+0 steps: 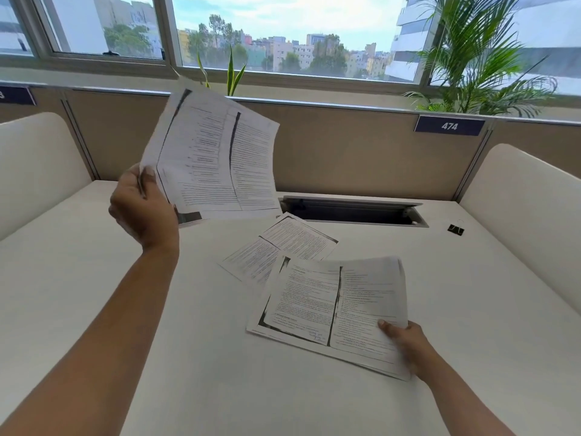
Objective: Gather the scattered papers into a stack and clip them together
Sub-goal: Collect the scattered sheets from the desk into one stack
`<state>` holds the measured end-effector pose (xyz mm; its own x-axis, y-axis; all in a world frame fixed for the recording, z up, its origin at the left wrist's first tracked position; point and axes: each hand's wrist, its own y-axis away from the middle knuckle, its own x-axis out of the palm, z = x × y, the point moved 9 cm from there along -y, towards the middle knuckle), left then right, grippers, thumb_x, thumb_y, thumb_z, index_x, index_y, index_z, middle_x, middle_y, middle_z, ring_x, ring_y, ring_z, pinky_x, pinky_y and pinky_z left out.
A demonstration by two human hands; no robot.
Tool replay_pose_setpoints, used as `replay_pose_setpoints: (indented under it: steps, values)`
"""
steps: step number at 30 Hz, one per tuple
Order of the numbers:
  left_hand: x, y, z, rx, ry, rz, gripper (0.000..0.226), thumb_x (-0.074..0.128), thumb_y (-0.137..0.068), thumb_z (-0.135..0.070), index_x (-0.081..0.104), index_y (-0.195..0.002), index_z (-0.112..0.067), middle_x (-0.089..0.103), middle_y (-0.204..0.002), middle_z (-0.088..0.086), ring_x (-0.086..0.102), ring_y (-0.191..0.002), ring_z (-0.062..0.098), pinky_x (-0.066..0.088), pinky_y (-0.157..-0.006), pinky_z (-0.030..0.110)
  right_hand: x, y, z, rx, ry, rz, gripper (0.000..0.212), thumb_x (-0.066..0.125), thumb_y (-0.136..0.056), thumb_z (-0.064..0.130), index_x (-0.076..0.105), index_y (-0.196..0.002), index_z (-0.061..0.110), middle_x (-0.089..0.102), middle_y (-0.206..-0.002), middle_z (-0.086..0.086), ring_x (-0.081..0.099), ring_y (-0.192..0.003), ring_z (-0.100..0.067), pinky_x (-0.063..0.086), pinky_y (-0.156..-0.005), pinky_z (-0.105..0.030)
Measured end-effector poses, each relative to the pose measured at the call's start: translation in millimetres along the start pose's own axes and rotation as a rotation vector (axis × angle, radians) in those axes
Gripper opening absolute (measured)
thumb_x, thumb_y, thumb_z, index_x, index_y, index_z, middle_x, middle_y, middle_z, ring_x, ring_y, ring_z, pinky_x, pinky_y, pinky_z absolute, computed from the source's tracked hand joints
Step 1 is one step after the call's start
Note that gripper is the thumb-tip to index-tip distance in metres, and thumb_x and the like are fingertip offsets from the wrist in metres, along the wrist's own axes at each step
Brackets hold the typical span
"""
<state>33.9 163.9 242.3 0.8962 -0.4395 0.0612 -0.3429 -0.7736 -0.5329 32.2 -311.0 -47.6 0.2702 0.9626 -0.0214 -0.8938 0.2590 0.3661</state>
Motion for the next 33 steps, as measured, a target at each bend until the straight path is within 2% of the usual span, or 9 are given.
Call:
replay_pose_setpoints:
  steps: [3,6,10,14,16,19,26,30,33]
  values:
    - [11,12,19,-0.105,0.009,0.080,0.030,0.051,-0.093,-0.018,0.064,-0.106,0.005,0.068,-0.107,0.017,0.062,-0.092,0.022,0.036,-0.076,0.008,1,2,0,0.009,-0.029,0.023,0.020,0.065,-0.081,0.007,0.063,-0.099,-0.001,0.069,-0.091,-0.017,0.066,-0.087,-0.034,0.055,-0.079,-0.040]
    - [29,34,49,-0.318,0.070,0.228,0.028,0.052,-0.093,-0.016,0.062,-0.109,0.004,0.065,-0.102,0.010,0.055,-0.086,0.014,0.044,-0.081,0.020,4,7,1,0.038,-0.092,0.052,0.021,0.063,-0.082,0.004,0.061,-0.102,-0.002,0.068,-0.095,-0.020,0.066,-0.086,-0.035,0.059,-0.066,-0.035]
    - [54,75,90,-0.617,0.177,0.491,0.026,0.054,-0.092,-0.016,0.061,-0.110,0.001,0.062,-0.090,0.006,0.057,-0.079,0.019,0.052,-0.070,0.029,10,13,4,0.068,-0.178,0.109,0.020,0.062,-0.082,0.002,0.060,-0.101,-0.001,0.072,-0.087,-0.016,0.069,-0.076,-0.029,0.059,-0.056,-0.032]
    - [58,107,115,-0.785,0.193,0.621,0.011,0.054,-0.092,-0.016,0.060,-0.100,-0.012,0.063,-0.092,0.008,0.060,-0.076,0.023,0.058,-0.056,0.038,20,19,12,0.041,-0.161,0.194,0.051,0.081,-0.057,0.016,0.062,-0.102,0.001,0.075,-0.086,-0.013,0.072,-0.075,-0.026,0.059,-0.060,-0.032]
    - [58,114,121,-0.805,0.185,0.642,0.008,0.053,-0.092,-0.015,0.059,-0.098,-0.013,0.063,-0.090,0.007,0.058,-0.070,0.018,0.057,-0.052,0.033,24,21,14,0.040,-0.183,0.226,0.051,0.078,-0.063,0.017,0.061,-0.108,0.001,0.074,-0.093,-0.015,0.071,-0.081,-0.028,0.059,-0.063,-0.033]
    - [57,122,131,-0.831,0.162,0.668,0.015,0.054,-0.092,-0.015,0.062,-0.104,-0.009,0.063,-0.098,0.011,0.059,-0.079,0.024,0.052,-0.073,0.036,29,22,15,0.053,-0.251,0.256,0.034,0.059,-0.084,0.009,0.057,-0.116,-0.001,0.073,-0.098,-0.015,0.071,-0.084,-0.026,0.059,-0.064,-0.032]
    - [55,137,146,-0.825,0.074,0.818,0.015,0.058,-0.089,-0.014,0.064,-0.102,-0.008,0.066,-0.084,0.007,0.061,-0.080,0.028,0.053,-0.083,0.043,39,25,26,0.064,-0.331,0.280,0.049,0.052,-0.084,0.036,0.055,-0.123,0.007,0.065,-0.119,-0.015,0.064,-0.108,-0.028,0.057,-0.081,-0.036]
    - [52,145,150,-0.784,0.027,0.856,0.011,0.062,-0.086,-0.009,0.064,-0.097,-0.006,0.065,-0.086,0.009,0.060,-0.070,0.018,0.050,-0.066,0.028,45,30,28,0.101,-0.330,0.307,0.049,0.037,-0.092,0.044,0.055,-0.124,0.012,0.066,-0.119,-0.013,0.064,-0.108,-0.030,0.056,-0.083,-0.042]
    - [53,153,159,-0.789,-0.054,0.955,0.021,0.065,-0.083,-0.009,0.060,-0.104,-0.007,0.062,-0.098,0.009,0.058,-0.081,0.022,0.047,-0.075,0.031,47,32,27,0.138,-0.290,0.319,0.055,0.036,-0.089,0.051,0.058,-0.123,0.013,0.065,-0.120,-0.016,0.062,-0.109,-0.034,0.054,-0.086,-0.048]
